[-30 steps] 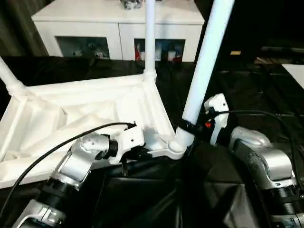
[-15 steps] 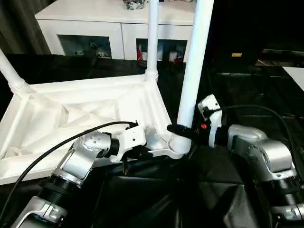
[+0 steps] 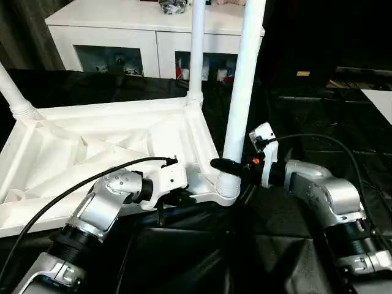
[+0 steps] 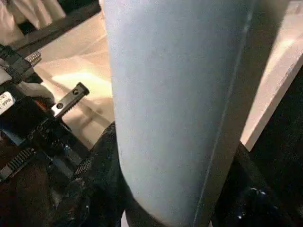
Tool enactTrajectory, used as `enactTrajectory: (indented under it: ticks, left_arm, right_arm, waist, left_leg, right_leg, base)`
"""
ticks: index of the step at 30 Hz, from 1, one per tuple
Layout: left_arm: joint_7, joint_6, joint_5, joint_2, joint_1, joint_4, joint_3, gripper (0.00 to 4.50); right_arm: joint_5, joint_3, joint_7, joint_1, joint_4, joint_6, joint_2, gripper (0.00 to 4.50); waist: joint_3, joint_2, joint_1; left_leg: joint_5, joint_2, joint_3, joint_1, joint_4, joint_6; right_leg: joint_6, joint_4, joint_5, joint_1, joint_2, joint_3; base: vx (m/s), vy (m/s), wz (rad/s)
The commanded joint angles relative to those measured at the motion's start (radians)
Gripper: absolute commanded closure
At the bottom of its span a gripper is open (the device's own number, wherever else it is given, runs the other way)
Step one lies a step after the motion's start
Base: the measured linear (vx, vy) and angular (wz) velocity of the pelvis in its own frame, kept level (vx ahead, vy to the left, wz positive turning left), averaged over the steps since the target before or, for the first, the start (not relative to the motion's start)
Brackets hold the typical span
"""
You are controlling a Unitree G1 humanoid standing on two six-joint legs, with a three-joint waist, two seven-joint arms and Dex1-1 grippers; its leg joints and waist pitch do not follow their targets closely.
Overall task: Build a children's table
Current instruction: Insert table leg to table base
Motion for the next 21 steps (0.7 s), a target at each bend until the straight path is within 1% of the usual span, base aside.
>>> enactTrajectory:
  ticks: [1,3,4,5,6,8,9,10,11,12,13,15,16,19,20,21]
  left_arm:
    - [-0.004,-0.021,-0.031,-0.010,0.006,-0.005,-0.013,4.50]
    - [-0.002,-0.022,-0.031,-0.010,0.007,-0.004,-0.013,4.50]
    - [-0.002,-0.022,-0.031,-0.010,0.007,-0.004,-0.013,4.50]
    - [-0.001,-0.022,-0.030,-0.010,0.007,-0.003,-0.014,4.50]
    - [0.002,-0.020,-0.030,-0.013,0.003,0.000,-0.013,4.50]
    - [0.002,-0.020,-0.030,-0.013,0.003,0.000,-0.013,4.50]
    - [0.003,-0.019,-0.031,-0.014,0.001,0.002,-0.012,4.50]
    - [0.003,-0.019,-0.031,-0.014,-0.001,0.004,-0.012,4.50]
    - [0.003,-0.019,-0.031,-0.014,-0.002,0.005,-0.012,4.50]
    - [0.004,-0.021,-0.031,-0.014,-0.004,0.007,-0.012,4.50]
    - [0.004,-0.022,-0.030,-0.014,-0.005,0.008,-0.012,4.50]
    - [0.005,-0.022,-0.030,-0.014,-0.005,0.008,-0.011,4.50]
    - [0.006,-0.022,-0.030,-0.014,-0.005,0.008,-0.011,4.50]
    - [0.007,-0.021,-0.029,-0.013,-0.004,0.006,-0.011,4.50]
    - [0.011,-0.022,-0.027,-0.014,-0.005,0.007,-0.011,4.50]
    - [0.012,-0.022,-0.027,-0.014,-0.005,0.007,-0.011,4.50]
  right_arm:
    - [-0.013,-0.016,-0.025,0.048,0.019,-0.015,0.006,2.64]
    - [-0.010,-0.032,-0.038,0.084,0.005,-0.049,0.021,2.64]
    - [-0.010,-0.032,-0.039,0.086,0.005,-0.051,0.022,2.64]
    - [-0.007,-0.041,-0.044,0.103,-0.002,-0.069,0.032,2.64]
    - [-0.008,-0.057,-0.065,0.147,-0.016,-0.122,0.055,2.64]
    - [-0.008,-0.057,-0.065,0.147,-0.016,-0.122,0.055,2.64]
    - [-0.014,-0.068,-0.084,0.178,-0.026,-0.167,0.073,2.64]
    - [-0.013,-0.080,-0.095,0.200,-0.033,-0.193,0.090,2.64]
    - [-0.014,-0.086,-0.102,0.213,-0.037,-0.210,0.100,2.64]
    - [-0.018,-0.090,-0.106,0.231,-0.041,-0.236,0.108,2.64]
    - [-0.022,-0.088,-0.105,0.237,-0.042,-0.246,0.109,2.64]
    - [-0.040,-0.082,-0.112,0.260,-0.055,-0.294,0.114,2.64]
    - [-0.040,-0.081,-0.112,0.263,-0.057,-0.298,0.114,2.64]
    - [-0.089,-0.059,-0.120,0.288,-0.064,-0.374,0.107,2.64]
    - [-0.122,-0.046,-0.130,0.301,-0.070,-0.423,0.103,2.64]
    - [-0.124,-0.046,-0.131,0.303,-0.071,-0.426,0.104,2.64]
  waist:
    - [-0.055,-0.008,-0.001]
    - [-0.055,-0.008,0.000]
    - [-0.054,-0.008,-0.001]
    - [-0.054,-0.008,-0.001]
    - [-0.052,-0.006,-0.001]
    - [-0.053,-0.007,-0.001]
    - [-0.052,-0.003,-0.002]
    - [-0.052,-0.003,-0.002]
    - [-0.052,0.001,-0.002]
    - [-0.052,0.000,-0.003]
    - [-0.052,0.000,-0.004]
    - [-0.050,0.002,-0.004]
    - [-0.050,0.001,-0.004]
    - [-0.049,0.001,-0.006]
    - [-0.048,0.002,-0.006]
    - [-0.048,0.001,-0.005]
  left_leg:
    - [-0.109,0.066,-0.017,0.001,-0.076,0.052]
    - [-0.119,0.067,-0.018,0.002,-0.078,0.046]
    - [-0.132,0.067,-0.019,0.002,-0.079,0.044]
    - [-0.132,0.067,-0.019,0.002,-0.079,0.044]
    - [-0.150,0.067,-0.018,0.002,-0.080,0.039]
    - [-0.156,0.067,-0.021,0.001,-0.082,0.033]
    - [-0.167,0.067,-0.020,0.003,-0.083,0.030]
    - [-0.171,0.068,-0.020,0.002,-0.084,0.028]
    - [-0.173,0.068,-0.021,0.003,-0.084,0.026]
    - [-0.187,0.067,-0.022,0.001,-0.087,0.023]
    - [-0.194,0.068,-0.022,0.003,-0.087,0.023]
    - [-0.206,0.068,-0.023,0.003,-0.089,0.020]
    - [-0.210,0.068,-0.022,0.003,-0.089,0.019]
    - [-0.223,0.067,-0.023,0.001,-0.090,0.017]
    - [-0.228,0.068,-0.023,0.002,-0.091,0.016]
    - [-0.233,0.068,-0.023,0.003,-0.090,0.015]
  right_leg:
    - [-0.250,-0.057,-0.150,0.047,-0.059,0.042]
    - [-0.246,-0.058,-0.155,0.047,-0.058,0.042]
    - [-0.245,-0.060,-0.171,0.047,-0.058,0.041]
    - [-0.245,-0.060,-0.171,0.047,-0.058,0.041]
    - [-0.239,-0.064,-0.192,0.045,-0.058,0.043]
    - [-0.231,-0.064,-0.205,0.046,-0.059,0.042]
    - [-0.229,-0.067,-0.212,0.043,-0.058,0.043]
    - [-0.227,-0.067,-0.216,0.043,-0.058,0.043]
    - [-0.226,-0.066,-0.215,0.042,-0.058,0.043]
    - [-0.224,-0.067,-0.219,0.043,-0.057,0.042]
    - [-0.223,-0.068,-0.223,0.042,-0.057,0.042]
    - [-0.219,-0.070,-0.232,0.041,-0.056,0.043]
    - [-0.217,-0.071,-0.235,0.041,-0.056,0.043]
    - [-0.210,-0.073,-0.253,0.041,-0.056,0.043]
    - [-0.208,-0.074,-0.259,0.039,-0.057,0.044]
    - [-0.205,-0.075,-0.265,0.038,-0.057,0.044]
  base:
    - [0.000,0.000,0.00]
    - [0.000,0.000,0.00]
    - [0.000,0.000,0.00]
    - [0.000,0.000,0.00]
    - [0.000,0.000,0.00]
    - [0.000,0.000,0.00]
    - [0.000,0.000,0.00]
    - [0.000,0.000,0.00]
    - [0.000,0.000,0.00]
    - [0.000,0.000,0.00]
    - [0.000,0.000,0.00]
    - [0.000,0.000,0.00]
    - [0.000,0.000,0.00]
    - [0.000,0.000,0.00]
    - [0.000,0.000,0.00]
    - [0.000,0.000,0.00]
